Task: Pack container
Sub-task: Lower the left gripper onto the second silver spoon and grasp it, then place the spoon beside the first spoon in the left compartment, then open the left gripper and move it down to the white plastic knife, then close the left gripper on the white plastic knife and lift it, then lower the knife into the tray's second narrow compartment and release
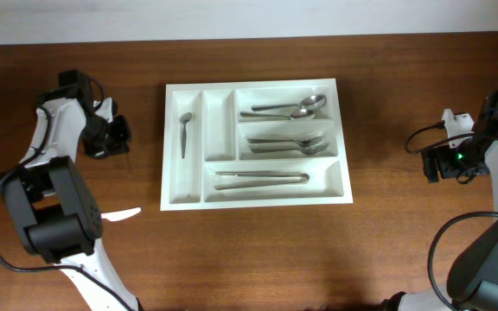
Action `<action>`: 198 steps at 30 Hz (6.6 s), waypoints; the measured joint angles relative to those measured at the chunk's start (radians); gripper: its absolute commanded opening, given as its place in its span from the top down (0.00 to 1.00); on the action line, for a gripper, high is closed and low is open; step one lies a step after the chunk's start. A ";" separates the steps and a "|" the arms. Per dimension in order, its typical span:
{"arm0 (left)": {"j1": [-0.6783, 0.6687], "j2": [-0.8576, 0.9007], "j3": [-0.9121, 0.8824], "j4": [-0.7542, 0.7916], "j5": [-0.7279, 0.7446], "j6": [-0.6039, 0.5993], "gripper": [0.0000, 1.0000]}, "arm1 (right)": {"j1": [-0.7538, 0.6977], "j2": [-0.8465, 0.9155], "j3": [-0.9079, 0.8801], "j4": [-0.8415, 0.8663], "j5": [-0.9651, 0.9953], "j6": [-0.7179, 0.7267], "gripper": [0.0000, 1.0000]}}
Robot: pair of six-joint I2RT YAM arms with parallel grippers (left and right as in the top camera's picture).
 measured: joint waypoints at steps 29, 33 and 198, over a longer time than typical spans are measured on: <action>-0.332 -0.063 0.035 -0.017 0.010 -0.016 0.18 | 0.000 0.000 0.000 0.000 0.000 0.000 0.01; -0.319 -0.087 0.054 -0.067 -0.043 -0.030 0.13 | 0.000 0.000 0.000 0.000 0.000 0.000 0.01; -0.244 -0.433 -0.483 0.500 -0.313 -0.625 0.98 | 0.000 0.000 0.000 0.000 0.000 0.000 0.01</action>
